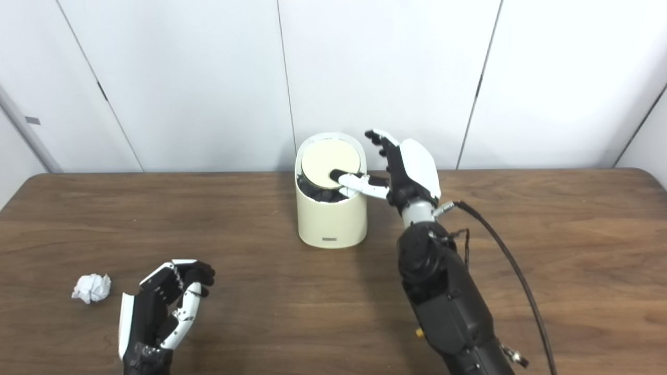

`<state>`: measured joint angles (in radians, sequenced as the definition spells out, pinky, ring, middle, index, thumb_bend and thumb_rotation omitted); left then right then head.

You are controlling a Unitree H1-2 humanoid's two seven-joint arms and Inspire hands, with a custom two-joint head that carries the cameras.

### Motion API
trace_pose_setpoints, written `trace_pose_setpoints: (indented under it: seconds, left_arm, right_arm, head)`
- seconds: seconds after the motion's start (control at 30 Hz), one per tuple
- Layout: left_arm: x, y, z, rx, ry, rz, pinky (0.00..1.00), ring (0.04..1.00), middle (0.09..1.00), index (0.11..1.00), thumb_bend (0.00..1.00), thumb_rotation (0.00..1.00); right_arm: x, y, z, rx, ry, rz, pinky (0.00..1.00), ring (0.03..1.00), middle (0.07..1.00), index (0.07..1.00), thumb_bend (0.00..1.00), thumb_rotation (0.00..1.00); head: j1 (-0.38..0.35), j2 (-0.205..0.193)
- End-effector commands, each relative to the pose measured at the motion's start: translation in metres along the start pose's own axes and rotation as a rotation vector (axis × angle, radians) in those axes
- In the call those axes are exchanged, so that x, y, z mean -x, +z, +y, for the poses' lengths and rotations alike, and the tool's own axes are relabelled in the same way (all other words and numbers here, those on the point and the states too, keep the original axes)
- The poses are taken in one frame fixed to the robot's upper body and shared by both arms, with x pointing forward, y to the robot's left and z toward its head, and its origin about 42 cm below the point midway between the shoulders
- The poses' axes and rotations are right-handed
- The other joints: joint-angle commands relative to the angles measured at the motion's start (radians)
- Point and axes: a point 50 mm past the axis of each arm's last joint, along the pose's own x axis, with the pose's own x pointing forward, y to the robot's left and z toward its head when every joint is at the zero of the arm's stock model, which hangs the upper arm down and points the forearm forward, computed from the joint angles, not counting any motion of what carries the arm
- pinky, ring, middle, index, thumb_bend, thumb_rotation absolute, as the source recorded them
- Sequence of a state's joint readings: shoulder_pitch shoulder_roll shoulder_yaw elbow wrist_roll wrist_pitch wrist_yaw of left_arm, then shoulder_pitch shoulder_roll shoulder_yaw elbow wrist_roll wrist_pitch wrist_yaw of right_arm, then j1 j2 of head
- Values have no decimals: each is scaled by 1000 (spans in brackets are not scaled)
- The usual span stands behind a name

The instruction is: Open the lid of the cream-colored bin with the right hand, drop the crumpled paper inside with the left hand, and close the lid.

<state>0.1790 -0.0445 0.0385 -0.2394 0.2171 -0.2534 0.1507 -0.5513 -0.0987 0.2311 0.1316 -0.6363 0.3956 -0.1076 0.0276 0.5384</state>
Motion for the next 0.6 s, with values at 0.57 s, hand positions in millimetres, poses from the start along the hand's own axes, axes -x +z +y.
trace_pose_setpoints:
  seconds: [0.57]
  left_arm:
    - [-5,7,3,17,-4,-65,446,530,551,528,137,280]
  right_arm:
    - [5,15,-29,-113,-26,-114,638,782,835,854,971,1000]
  head:
    - [-4,3]
